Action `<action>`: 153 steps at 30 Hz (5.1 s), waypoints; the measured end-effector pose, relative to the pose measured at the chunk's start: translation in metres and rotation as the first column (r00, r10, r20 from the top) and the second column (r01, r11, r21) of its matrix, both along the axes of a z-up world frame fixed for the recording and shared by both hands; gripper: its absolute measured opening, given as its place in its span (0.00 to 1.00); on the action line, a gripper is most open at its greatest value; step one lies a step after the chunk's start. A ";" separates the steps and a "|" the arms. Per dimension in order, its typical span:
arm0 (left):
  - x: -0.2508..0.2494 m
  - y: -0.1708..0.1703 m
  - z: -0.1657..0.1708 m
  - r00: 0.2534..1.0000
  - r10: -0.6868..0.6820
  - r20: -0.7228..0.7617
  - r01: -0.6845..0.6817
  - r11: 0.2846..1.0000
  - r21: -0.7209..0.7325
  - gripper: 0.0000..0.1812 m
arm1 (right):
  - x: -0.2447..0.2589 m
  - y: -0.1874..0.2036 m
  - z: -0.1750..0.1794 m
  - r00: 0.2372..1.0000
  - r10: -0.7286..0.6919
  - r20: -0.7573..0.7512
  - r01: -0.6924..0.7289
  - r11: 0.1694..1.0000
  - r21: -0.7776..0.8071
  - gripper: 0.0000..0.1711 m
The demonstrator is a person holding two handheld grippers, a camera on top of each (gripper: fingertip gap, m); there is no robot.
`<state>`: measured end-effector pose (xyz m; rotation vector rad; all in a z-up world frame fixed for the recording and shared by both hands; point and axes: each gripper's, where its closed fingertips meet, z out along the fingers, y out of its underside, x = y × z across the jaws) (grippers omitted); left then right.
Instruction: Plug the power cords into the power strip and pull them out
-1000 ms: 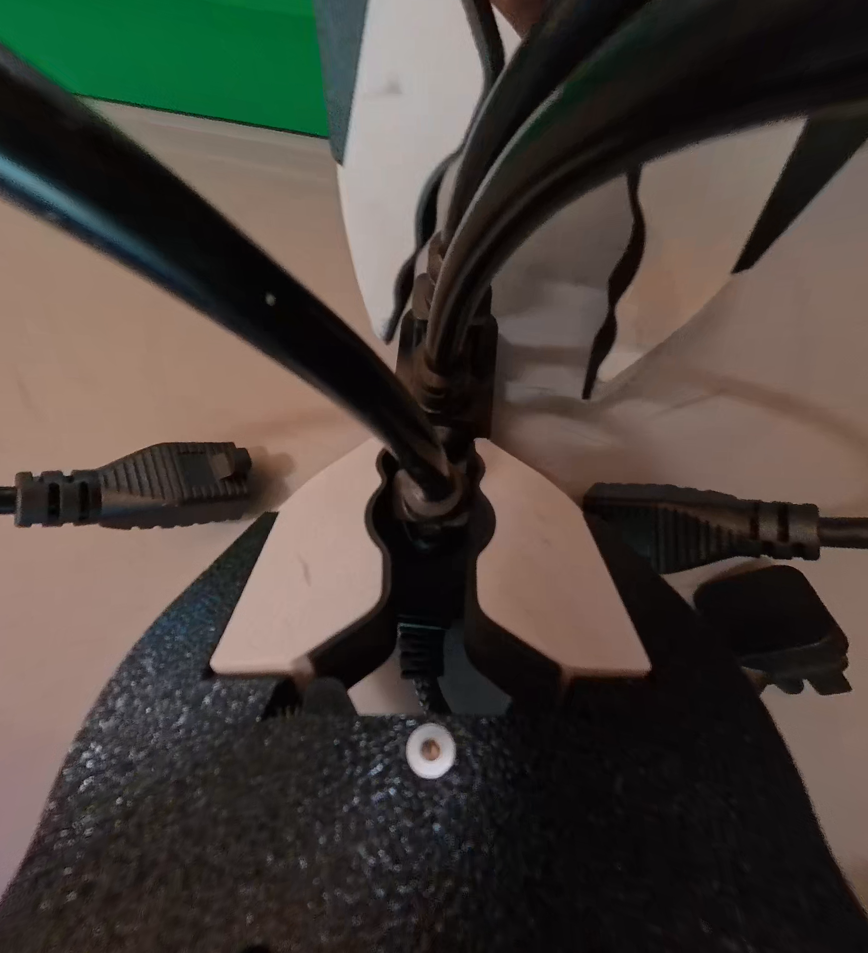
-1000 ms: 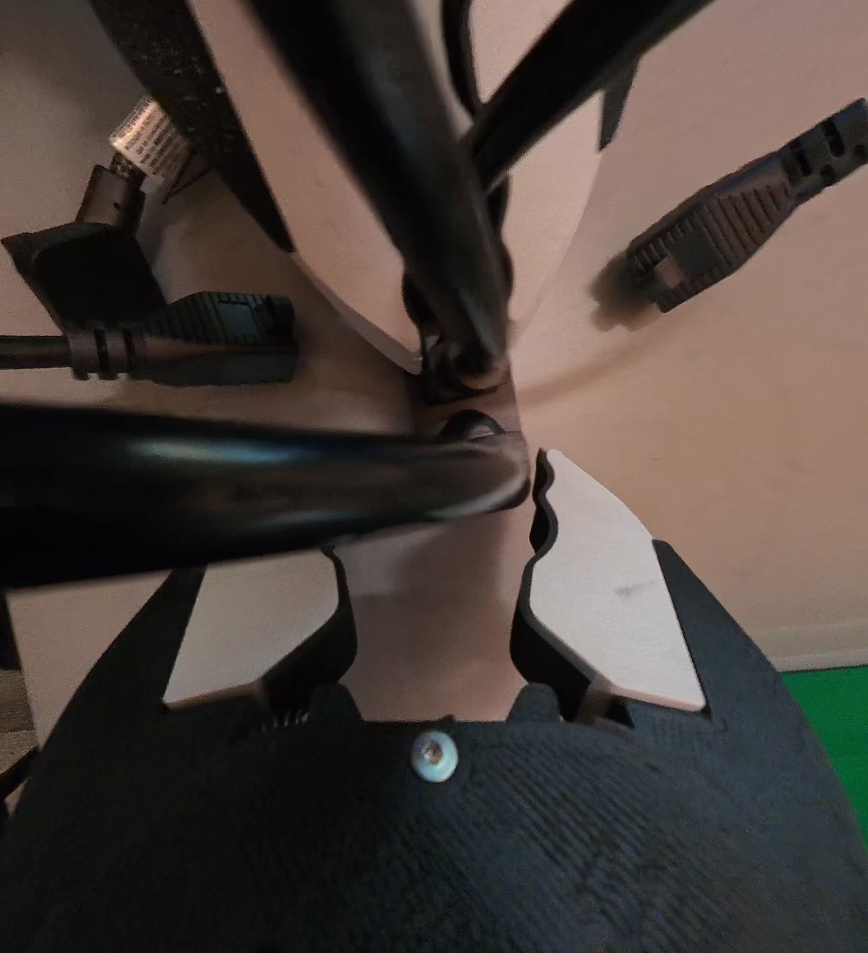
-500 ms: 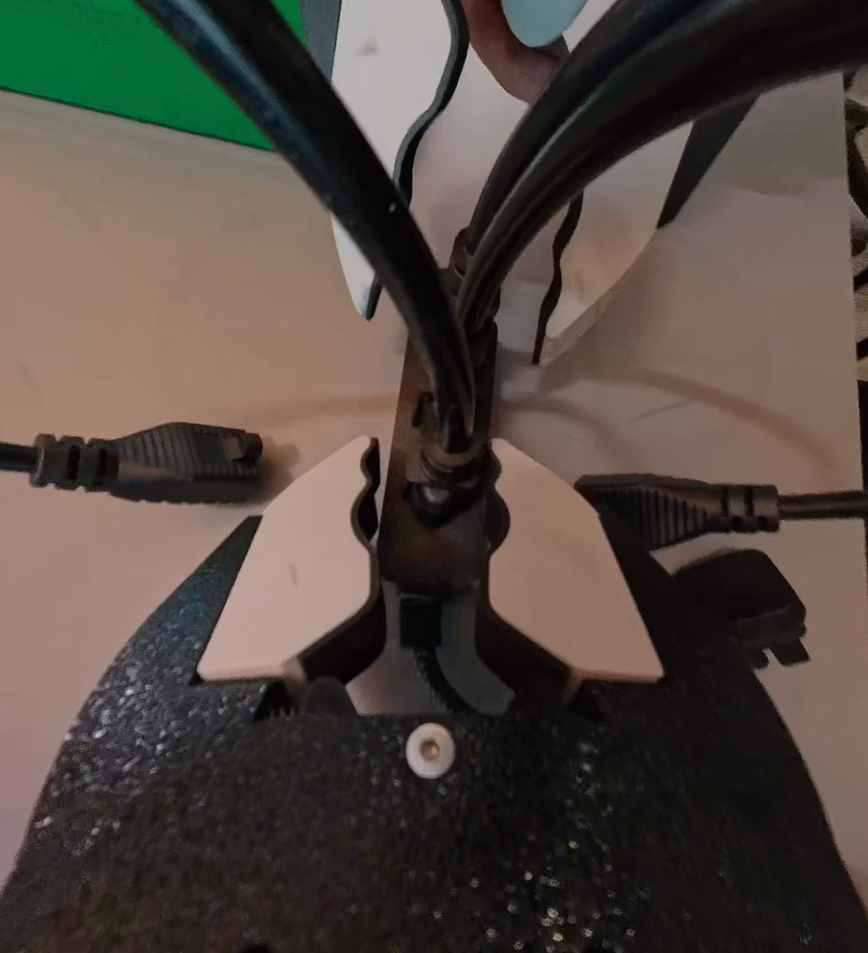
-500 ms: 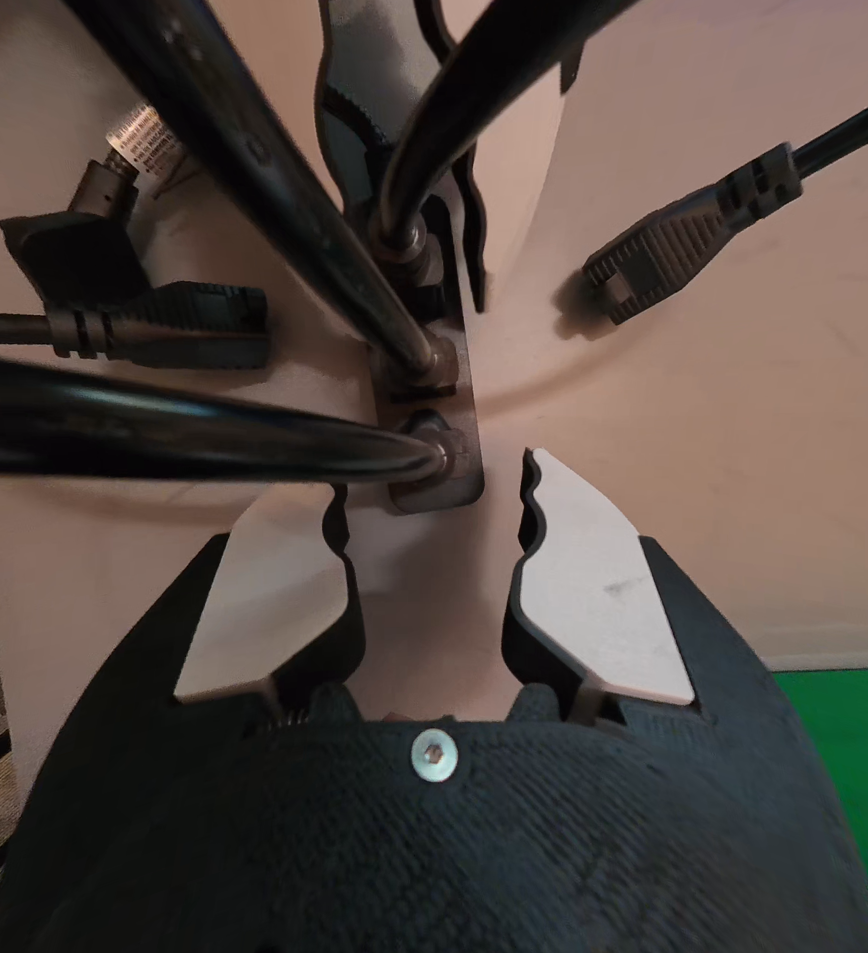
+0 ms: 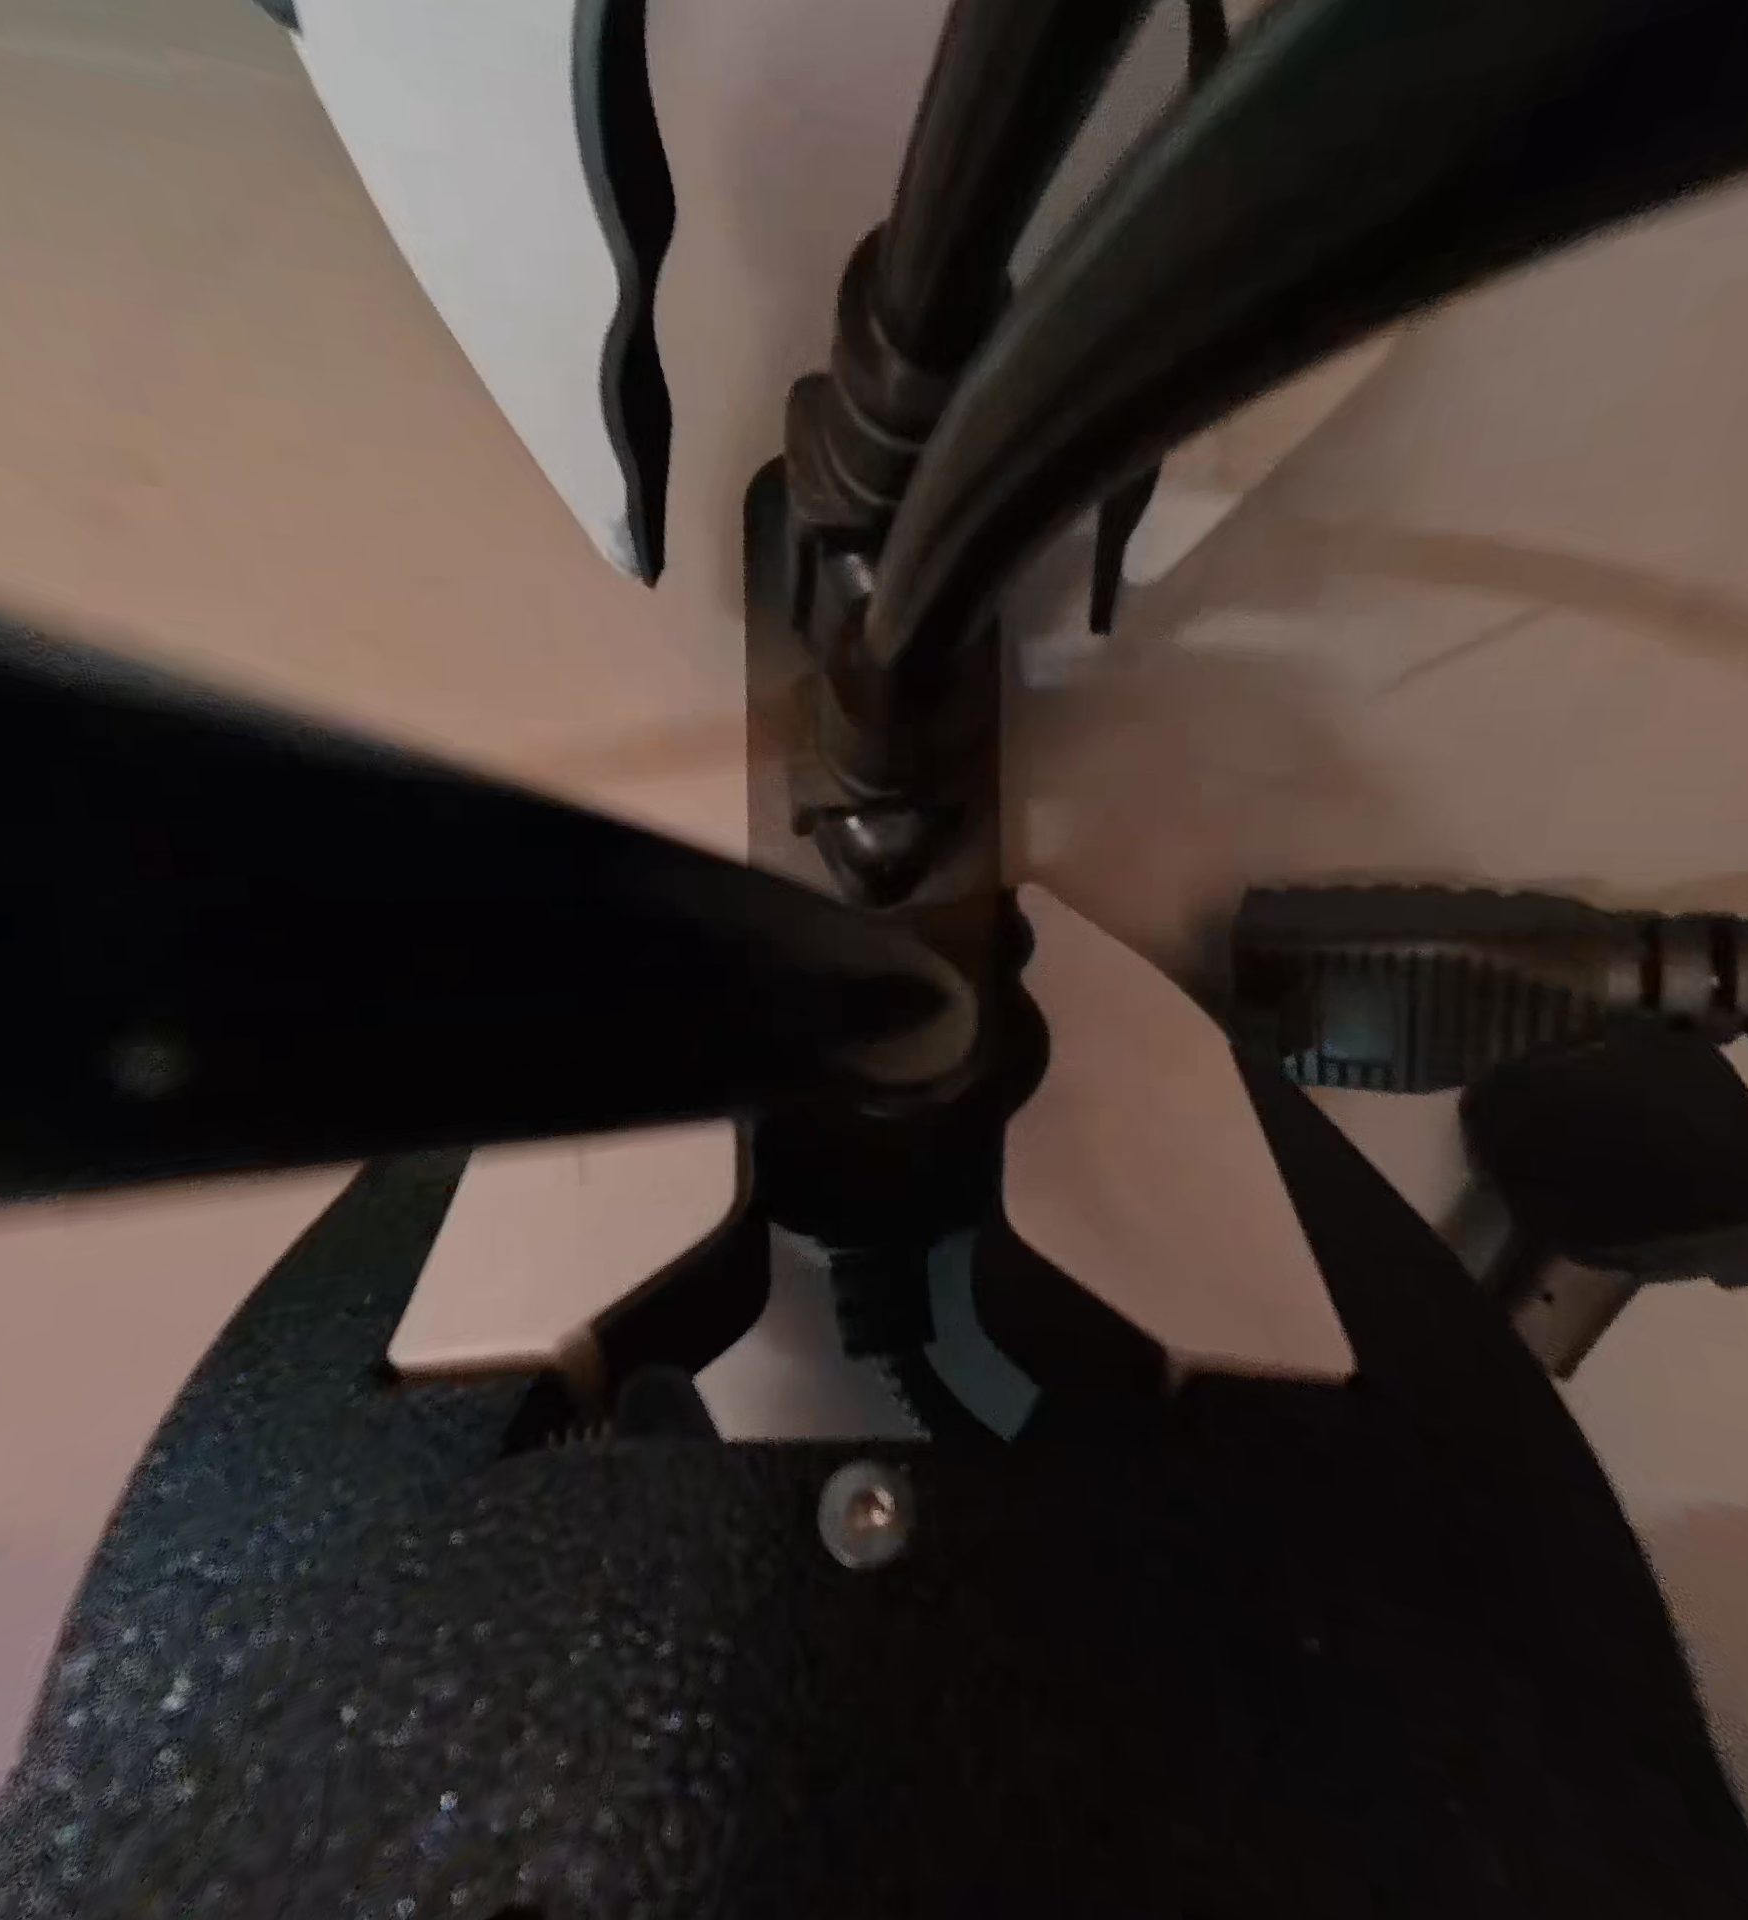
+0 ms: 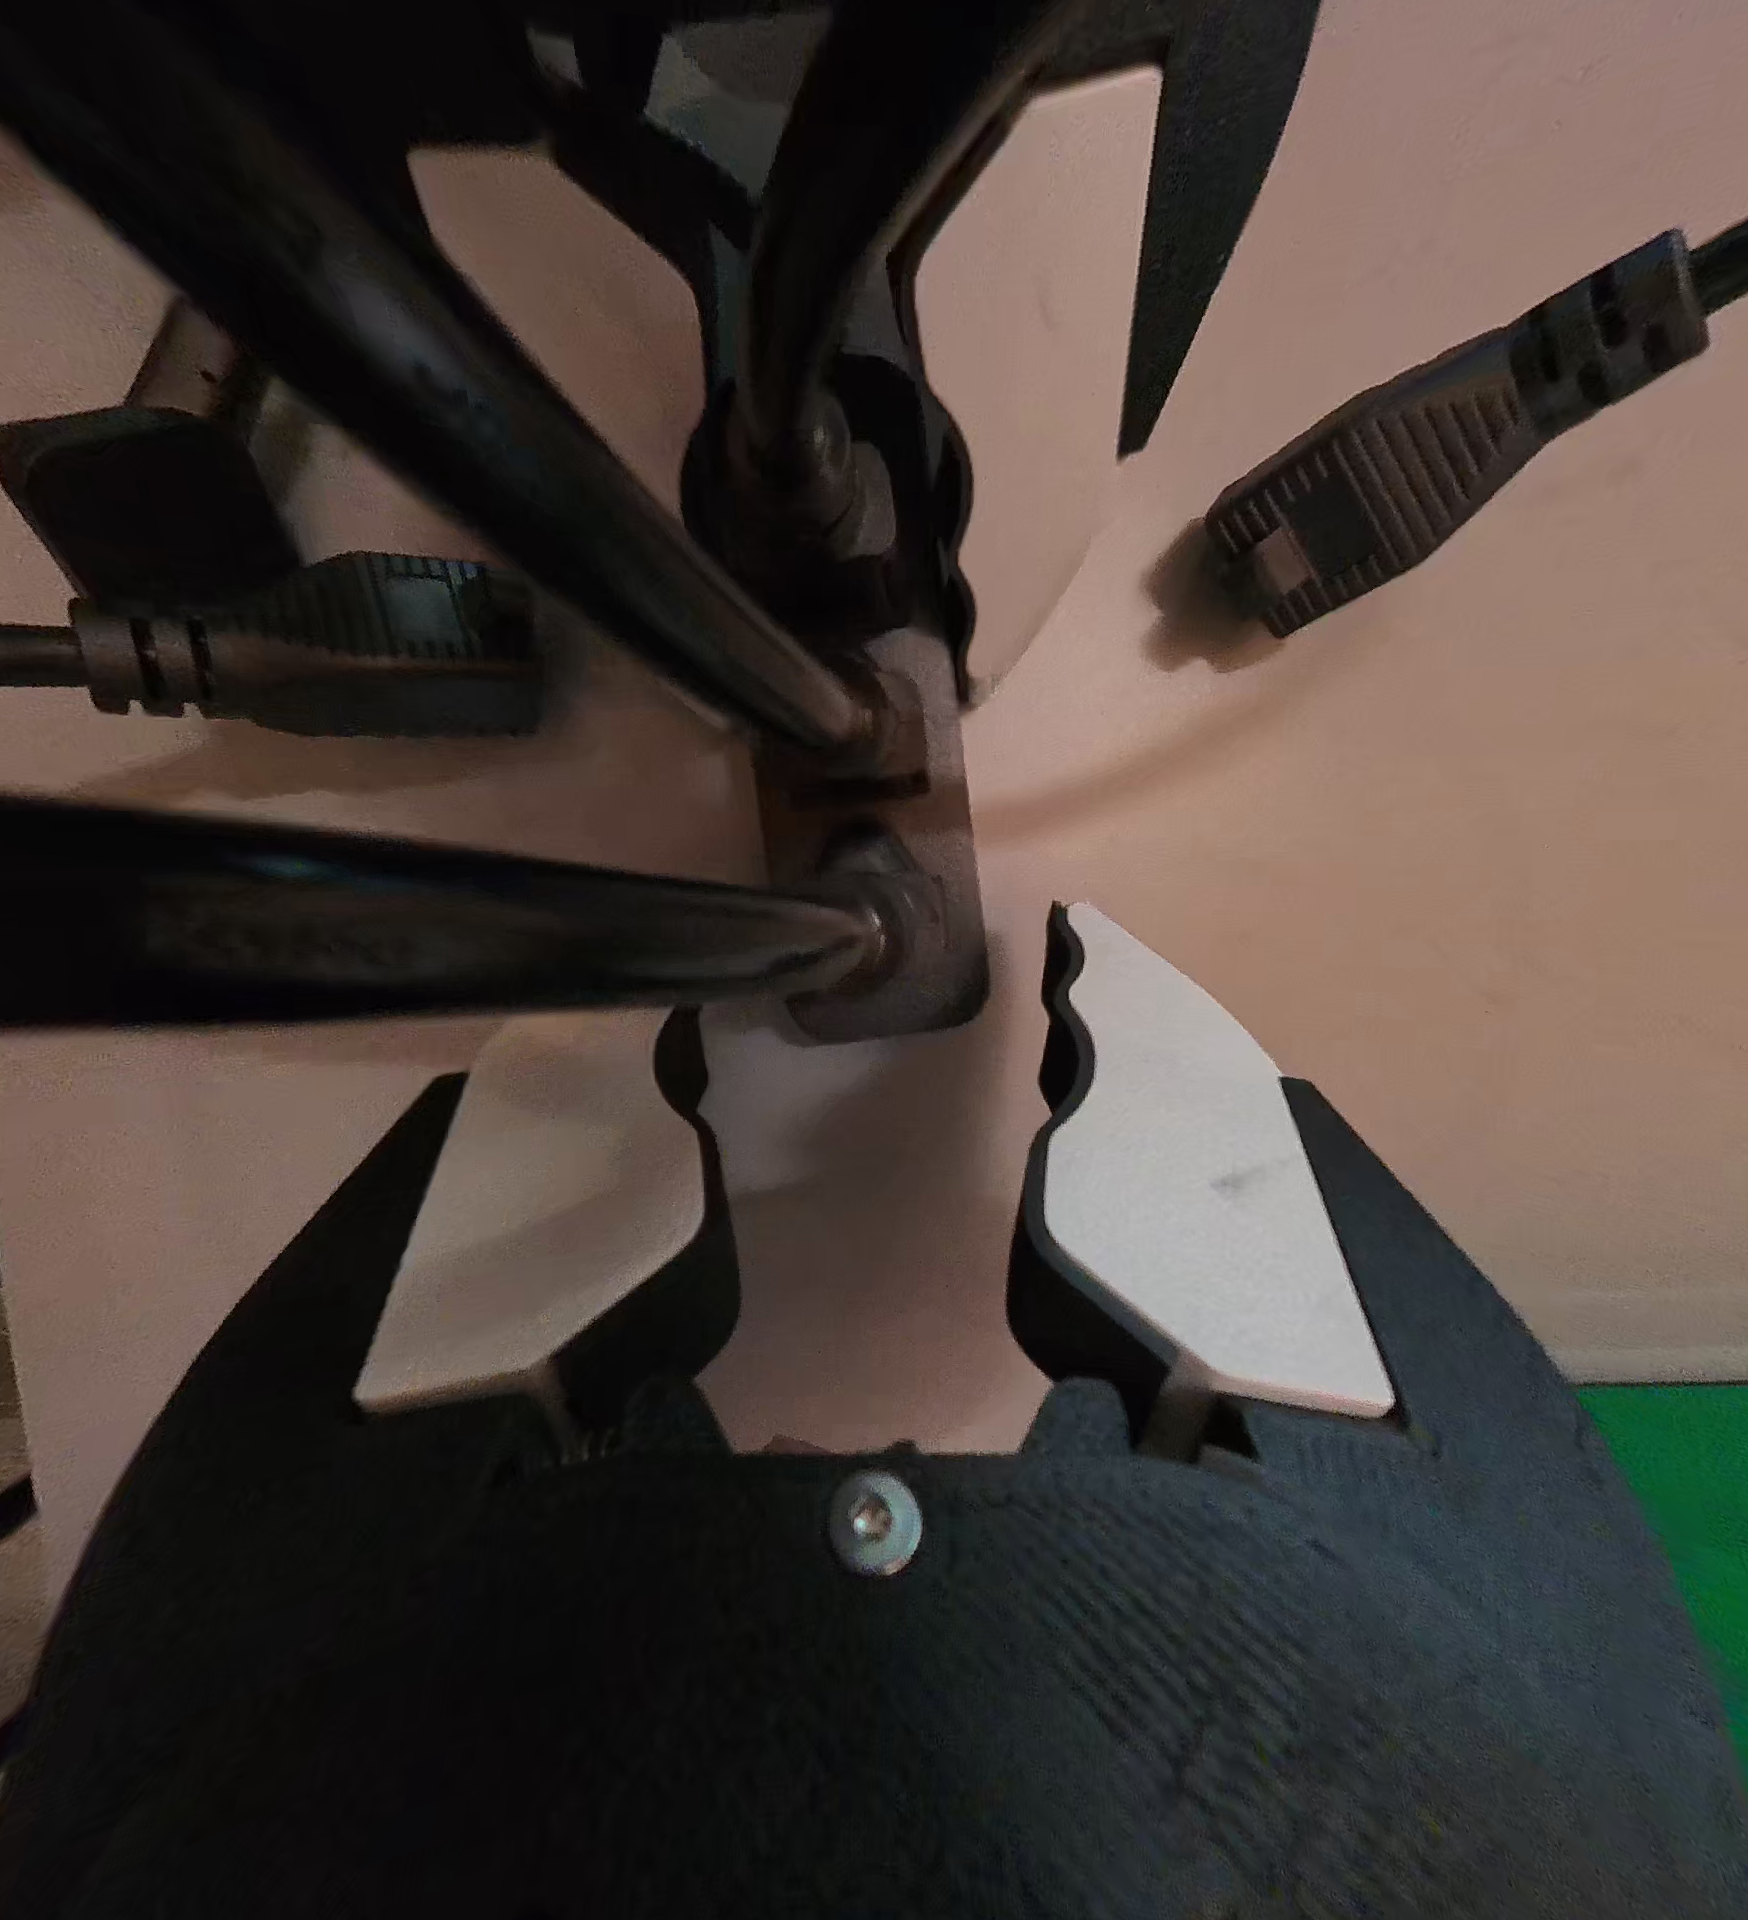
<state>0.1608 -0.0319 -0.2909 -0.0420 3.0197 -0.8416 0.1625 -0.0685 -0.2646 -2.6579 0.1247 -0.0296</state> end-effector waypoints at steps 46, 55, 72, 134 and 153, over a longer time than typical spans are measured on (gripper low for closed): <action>0.065 0.014 0.001 0.977 -0.212 -0.004 0.205 0.949 -0.239 0.24 | 0.061 0.035 -0.002 0.993 -0.108 0.047 0.115 0.979 -0.170 0.18; 0.067 0.012 0.000 0.979 -0.204 0.006 0.200 0.951 -0.236 0.24 | 0.066 0.033 0.002 0.987 -0.101 0.129 0.122 0.979 -0.166 0.14; 0.065 0.013 0.000 0.976 -0.219 0.014 0.216 0.947 -0.238 0.25 | 0.058 0.032 0.001 0.992 -0.121 0.034 0.126 0.971 -0.202 0.14; 0.060 0.008 0.000 0.973 -0.233 0.008 0.228 0.944 -0.239 0.24 | 0.046 0.006 0.028 0.990 -0.136 -0.019 0.128 0.962 -0.241 0.13; 0.066 0.004 0.000 0.986 -0.168 0.012 0.166 0.958 -0.236 0.25 | 0.062 0.001 0.041 0.936 -0.349 -0.046 0.336 0.925 -0.180 0.09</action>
